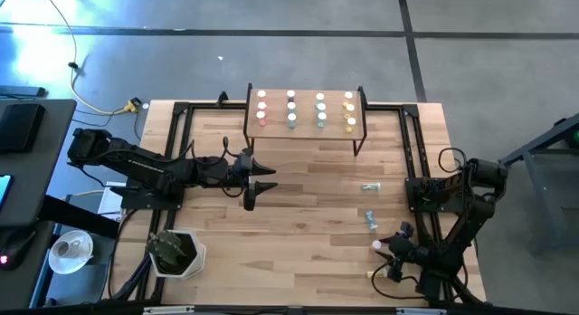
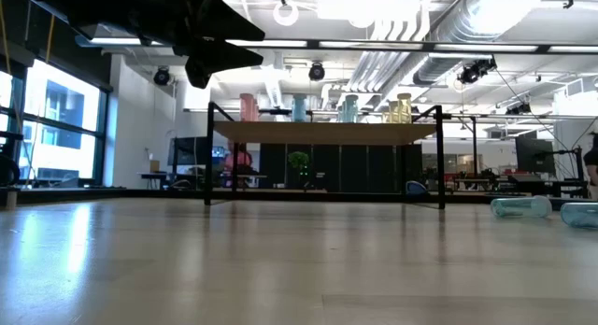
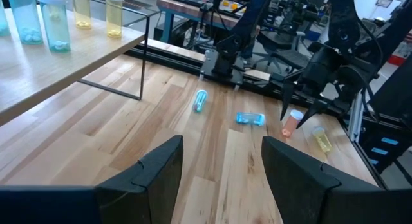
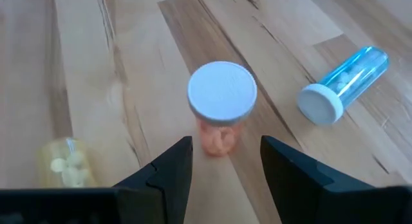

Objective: Pick and place medicine bottles onto shelf by color
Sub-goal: Put the pink pill bottle on the shelf aligned with the other pink pill bottles

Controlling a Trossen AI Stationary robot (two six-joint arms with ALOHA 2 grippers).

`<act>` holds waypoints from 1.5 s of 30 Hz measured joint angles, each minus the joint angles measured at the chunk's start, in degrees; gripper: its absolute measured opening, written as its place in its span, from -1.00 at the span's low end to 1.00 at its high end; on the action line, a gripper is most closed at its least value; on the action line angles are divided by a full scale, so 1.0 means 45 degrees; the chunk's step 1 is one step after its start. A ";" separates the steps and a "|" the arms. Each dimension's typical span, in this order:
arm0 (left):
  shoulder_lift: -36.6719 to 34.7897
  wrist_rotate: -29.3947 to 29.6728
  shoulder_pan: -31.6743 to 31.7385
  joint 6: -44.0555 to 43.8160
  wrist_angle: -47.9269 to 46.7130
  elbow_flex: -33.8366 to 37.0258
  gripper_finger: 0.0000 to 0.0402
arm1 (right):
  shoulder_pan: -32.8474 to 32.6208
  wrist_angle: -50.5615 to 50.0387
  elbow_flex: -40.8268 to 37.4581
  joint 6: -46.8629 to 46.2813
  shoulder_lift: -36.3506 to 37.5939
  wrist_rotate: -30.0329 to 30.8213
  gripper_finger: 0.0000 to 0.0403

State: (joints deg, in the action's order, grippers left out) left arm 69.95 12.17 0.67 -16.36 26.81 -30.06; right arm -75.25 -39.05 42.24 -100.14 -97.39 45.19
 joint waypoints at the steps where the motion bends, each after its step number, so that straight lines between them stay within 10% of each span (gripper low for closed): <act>1: 0.0000 0.0004 -0.0001 0.0000 0.0000 0.0000 0.00 | 0.0030 -0.0003 0.0000 0.0003 -0.0024 0.0003 -0.14; 45: 0.0000 0.0004 -0.0005 0.0005 0.0000 0.0000 0.00 | 0.0924 0.0108 0.0000 0.0262 -0.0024 0.0633 -0.56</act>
State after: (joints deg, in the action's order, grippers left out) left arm 69.95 12.19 0.64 -16.34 26.81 -30.06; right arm -71.09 -38.56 42.24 -98.96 -97.50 48.04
